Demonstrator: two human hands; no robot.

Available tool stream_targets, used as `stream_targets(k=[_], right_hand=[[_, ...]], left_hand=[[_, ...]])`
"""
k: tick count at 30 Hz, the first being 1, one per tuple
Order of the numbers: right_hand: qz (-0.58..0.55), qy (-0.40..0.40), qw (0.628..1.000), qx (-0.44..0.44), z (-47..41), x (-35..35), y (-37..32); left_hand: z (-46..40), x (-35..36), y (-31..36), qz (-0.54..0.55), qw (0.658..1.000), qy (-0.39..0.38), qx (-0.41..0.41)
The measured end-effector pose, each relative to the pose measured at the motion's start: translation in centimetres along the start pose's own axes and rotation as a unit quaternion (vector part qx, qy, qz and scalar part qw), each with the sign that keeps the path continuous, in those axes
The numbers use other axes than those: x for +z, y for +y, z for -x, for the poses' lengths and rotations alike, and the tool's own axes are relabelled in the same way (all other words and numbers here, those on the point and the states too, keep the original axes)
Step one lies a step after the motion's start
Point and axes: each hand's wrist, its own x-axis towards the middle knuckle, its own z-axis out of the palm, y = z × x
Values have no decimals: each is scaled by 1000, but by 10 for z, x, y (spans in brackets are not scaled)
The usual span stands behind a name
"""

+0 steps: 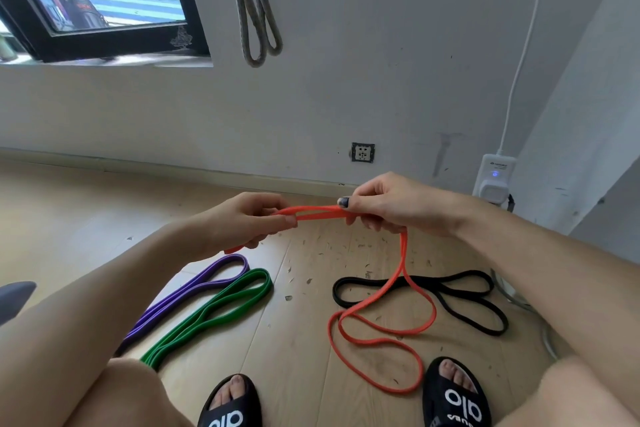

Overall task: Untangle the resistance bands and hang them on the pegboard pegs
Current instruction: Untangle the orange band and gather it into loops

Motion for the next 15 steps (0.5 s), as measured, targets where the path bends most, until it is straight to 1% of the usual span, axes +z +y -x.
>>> stream_targets(k=[2, 4, 7, 10, 15], right_hand=[[-18, -11, 1000, 5, 1, -2, 0], [-22, -20, 999, 11, 2, -4, 0], [11, -19, 1000, 8, 4, -7, 2], [32, -11, 999, 6, 3, -8, 6], [32, 13, 999, -4, 2, -12, 8]], left_hand=[[0, -2, -1, -10, 1000, 15, 3], [-1, -6, -4, -19, 999, 50, 9], [-1, -10, -7, -25, 995, 99, 15], [-2, -11, -10, -23, 993, 116, 1], [-2, -17, -18, -11, 990, 139, -28]])
